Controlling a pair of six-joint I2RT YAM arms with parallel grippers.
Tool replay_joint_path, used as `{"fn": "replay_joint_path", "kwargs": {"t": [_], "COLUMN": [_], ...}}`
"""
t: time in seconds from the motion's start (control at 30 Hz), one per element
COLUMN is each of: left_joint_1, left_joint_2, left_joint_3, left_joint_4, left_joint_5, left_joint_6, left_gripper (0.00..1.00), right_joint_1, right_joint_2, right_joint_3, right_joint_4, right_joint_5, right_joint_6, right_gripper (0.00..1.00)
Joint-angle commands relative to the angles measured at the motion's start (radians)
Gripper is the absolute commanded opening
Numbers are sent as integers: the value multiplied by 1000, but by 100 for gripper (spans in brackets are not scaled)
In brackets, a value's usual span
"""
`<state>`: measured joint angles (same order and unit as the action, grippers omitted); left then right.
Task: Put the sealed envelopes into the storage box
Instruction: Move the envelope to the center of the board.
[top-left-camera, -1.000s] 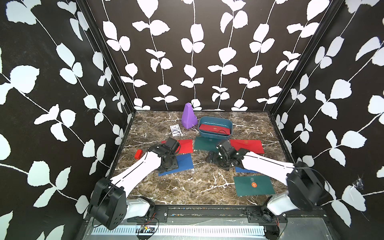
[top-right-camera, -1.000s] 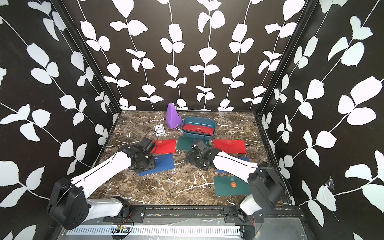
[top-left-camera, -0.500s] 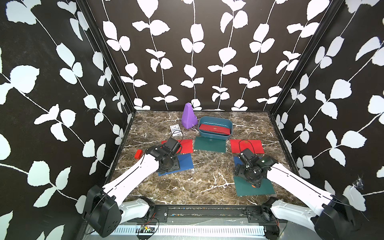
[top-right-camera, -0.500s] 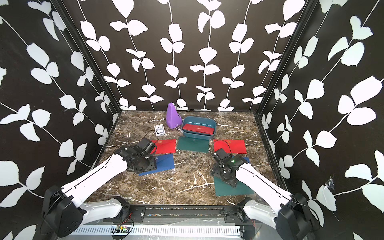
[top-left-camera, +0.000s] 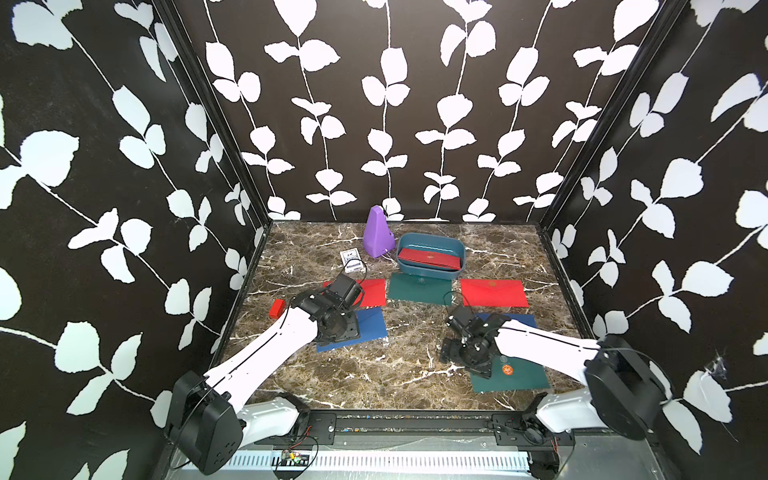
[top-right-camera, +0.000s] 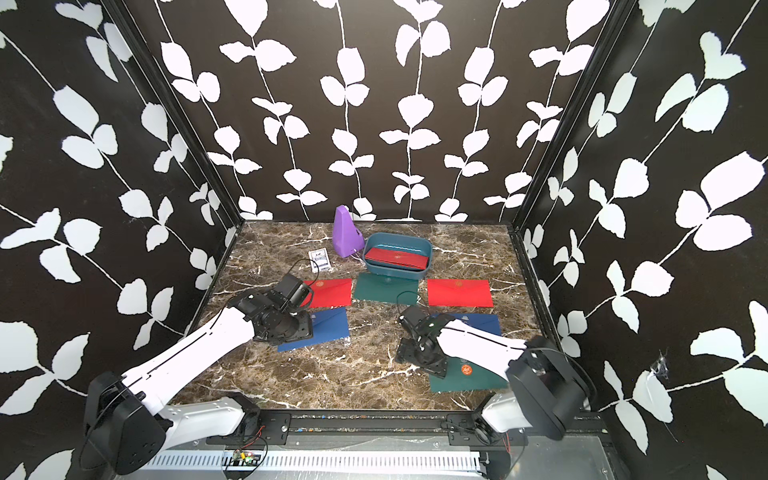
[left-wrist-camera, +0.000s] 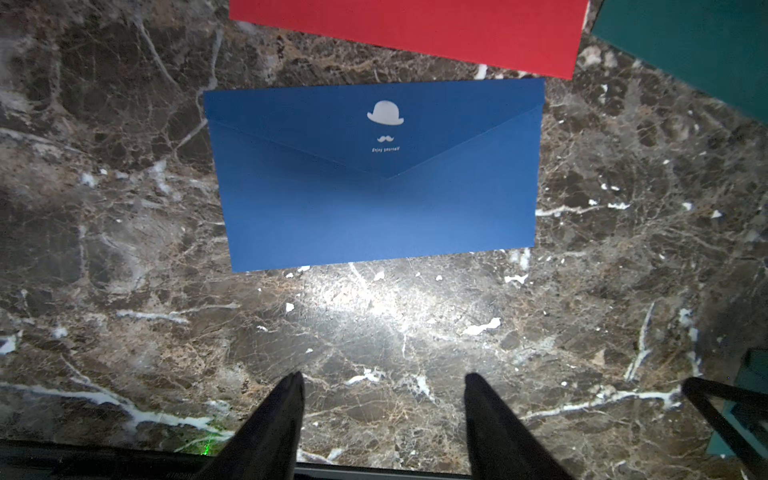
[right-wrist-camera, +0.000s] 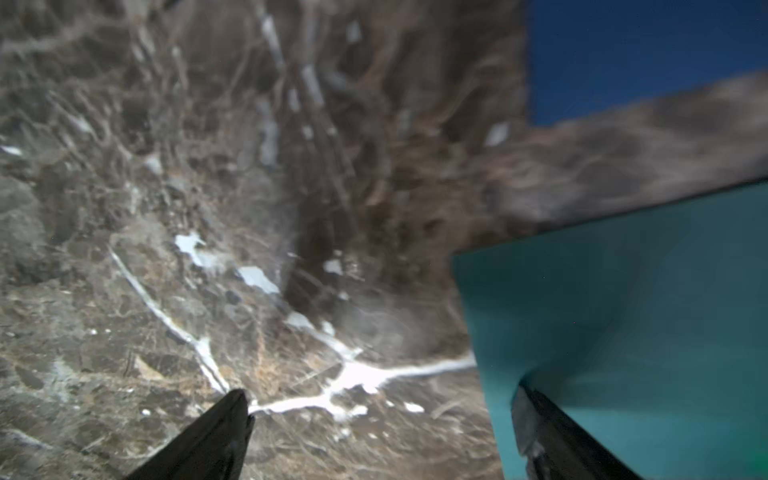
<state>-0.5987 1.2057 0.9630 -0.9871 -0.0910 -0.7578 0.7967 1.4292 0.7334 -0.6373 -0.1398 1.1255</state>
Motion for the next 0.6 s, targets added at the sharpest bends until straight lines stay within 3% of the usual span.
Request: {"fn": "replay_joint_path", "kwargs": {"t": [0.0, 0.27, 0.47, 0.57], "left_joint_1": [-1, 3, 10, 13], "left_joint_2": [-26, -42, -51, -61], "left_joint_3": [25, 29, 33, 44], "left_joint_4": [-34, -62, -82, -97], "left_joint_5": [-24, -47, -57, -68], "left_joint_6": [14, 12, 6, 11], "left_gripper": [64, 65, 65, 65], "right_joint_1": [47, 107, 144, 173], "right_joint_2": [50, 151, 333, 377], "right_joint_3": [8, 73, 196, 297], "right_joint_4": [171, 357, 543, 530], "right_joint_5": [-28, -70, -87, -91], "right_joint_6": [41, 93, 205, 217], "right_gripper": [99, 99, 98, 99]}}
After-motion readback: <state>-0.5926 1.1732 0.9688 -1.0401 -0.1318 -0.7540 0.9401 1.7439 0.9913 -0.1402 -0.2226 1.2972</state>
